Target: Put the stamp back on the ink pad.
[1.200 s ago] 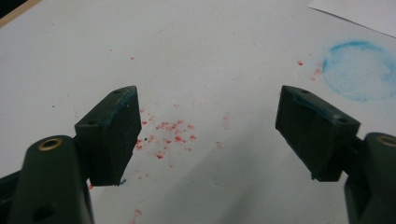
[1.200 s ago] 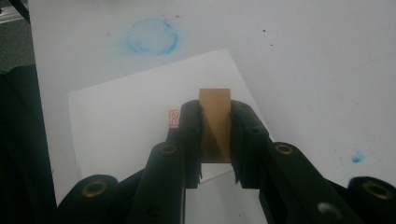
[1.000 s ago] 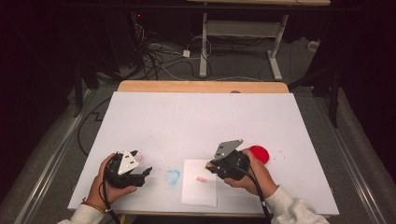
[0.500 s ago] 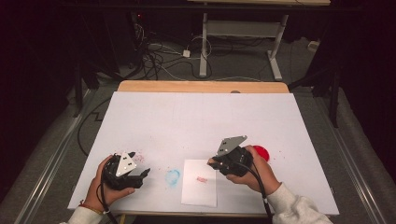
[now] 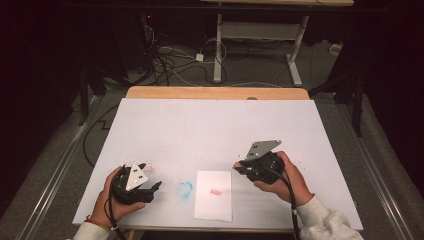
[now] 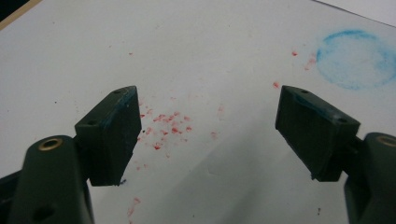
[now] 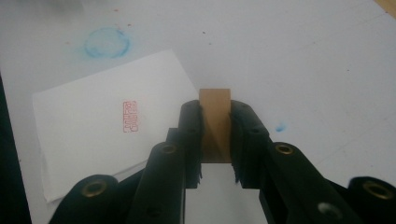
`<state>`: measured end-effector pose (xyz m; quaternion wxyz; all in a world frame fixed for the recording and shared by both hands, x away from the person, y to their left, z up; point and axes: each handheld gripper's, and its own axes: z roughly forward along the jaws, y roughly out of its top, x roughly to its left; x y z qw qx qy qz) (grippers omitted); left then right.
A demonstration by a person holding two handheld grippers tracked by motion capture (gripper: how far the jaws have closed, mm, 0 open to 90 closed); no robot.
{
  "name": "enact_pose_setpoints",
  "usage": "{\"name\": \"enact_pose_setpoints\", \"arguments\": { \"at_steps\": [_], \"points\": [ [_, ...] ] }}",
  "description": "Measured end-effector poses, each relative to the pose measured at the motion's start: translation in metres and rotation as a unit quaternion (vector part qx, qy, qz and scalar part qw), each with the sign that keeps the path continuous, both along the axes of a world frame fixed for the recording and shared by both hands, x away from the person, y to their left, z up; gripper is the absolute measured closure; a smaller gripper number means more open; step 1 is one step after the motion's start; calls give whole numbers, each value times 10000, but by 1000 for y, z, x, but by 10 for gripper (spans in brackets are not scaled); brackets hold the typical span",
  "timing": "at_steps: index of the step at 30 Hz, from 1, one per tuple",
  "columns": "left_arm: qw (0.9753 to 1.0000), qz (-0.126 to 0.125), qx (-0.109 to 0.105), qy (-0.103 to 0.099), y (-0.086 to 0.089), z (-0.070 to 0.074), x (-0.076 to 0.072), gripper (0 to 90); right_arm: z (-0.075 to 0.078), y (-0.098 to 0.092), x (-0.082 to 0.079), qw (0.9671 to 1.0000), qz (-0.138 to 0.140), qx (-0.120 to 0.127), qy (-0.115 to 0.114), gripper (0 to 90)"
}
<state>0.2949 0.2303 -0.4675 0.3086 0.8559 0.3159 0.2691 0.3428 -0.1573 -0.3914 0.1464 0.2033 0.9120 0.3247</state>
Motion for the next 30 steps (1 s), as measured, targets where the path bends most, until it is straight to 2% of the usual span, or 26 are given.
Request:
{"name": "enact_pose_setpoints", "arguments": {
  "at_steps": [5, 17, 30],
  "points": [
    [10000, 1, 4, -3, -1, 0, 0, 218, 5, -9, 0, 9999, -109, 66, -60, 760],
    [10000, -35, -26, 12, -2, 0, 2, 218, 11, -29, 2, 9990, -404, 16, -168, 760],
    [10000, -53, -19, 8, -4, 1, 3, 218, 11, -54, 2, 9968, -776, -37, -170, 760]
  ]
}}
